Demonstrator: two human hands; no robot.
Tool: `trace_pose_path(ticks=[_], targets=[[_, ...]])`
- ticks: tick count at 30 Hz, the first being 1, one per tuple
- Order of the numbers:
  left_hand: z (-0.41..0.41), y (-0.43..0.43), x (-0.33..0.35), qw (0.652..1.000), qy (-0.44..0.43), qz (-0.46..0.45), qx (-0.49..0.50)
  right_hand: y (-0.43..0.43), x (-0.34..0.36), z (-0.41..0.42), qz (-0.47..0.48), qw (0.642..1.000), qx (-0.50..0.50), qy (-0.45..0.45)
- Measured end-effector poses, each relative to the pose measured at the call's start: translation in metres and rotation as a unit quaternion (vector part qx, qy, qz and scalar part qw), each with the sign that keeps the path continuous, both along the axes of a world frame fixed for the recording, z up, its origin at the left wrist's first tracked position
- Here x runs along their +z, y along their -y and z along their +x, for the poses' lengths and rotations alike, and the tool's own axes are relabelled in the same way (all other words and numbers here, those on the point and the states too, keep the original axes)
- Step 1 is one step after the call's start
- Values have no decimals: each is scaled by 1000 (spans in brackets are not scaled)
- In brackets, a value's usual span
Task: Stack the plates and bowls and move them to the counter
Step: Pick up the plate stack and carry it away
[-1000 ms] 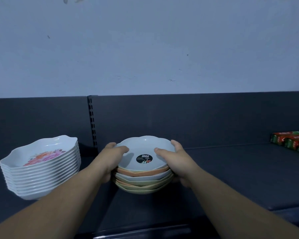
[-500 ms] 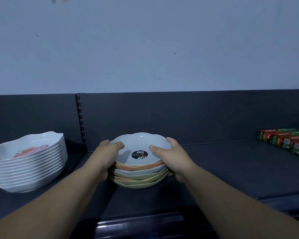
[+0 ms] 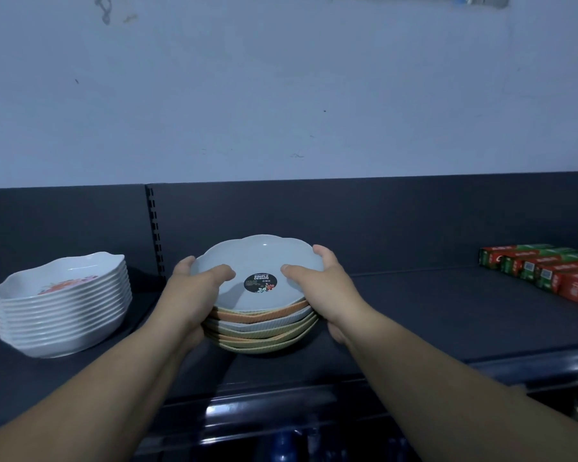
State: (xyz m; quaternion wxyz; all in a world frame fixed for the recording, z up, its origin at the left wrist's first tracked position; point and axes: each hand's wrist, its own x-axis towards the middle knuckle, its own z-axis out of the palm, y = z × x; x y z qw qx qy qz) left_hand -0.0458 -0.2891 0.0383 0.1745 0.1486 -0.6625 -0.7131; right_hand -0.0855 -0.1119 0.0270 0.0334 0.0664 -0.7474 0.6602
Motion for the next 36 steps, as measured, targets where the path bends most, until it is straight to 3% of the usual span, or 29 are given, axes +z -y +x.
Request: trace_pose_path(ticks=[11,20,28,36], targets=[[98,44,27,995,-93,19,33,56,35,79,-24,996,14,-79],[209,122,55,987,-125,-42,91,137,64,166,-60,989,73,-112],[315,188,45,971,-97,-75,204,223,53,241,-50,977,179,-104],[408,217,28,925,-81,-88,361,300,33,302,-25,943,315,-101]])
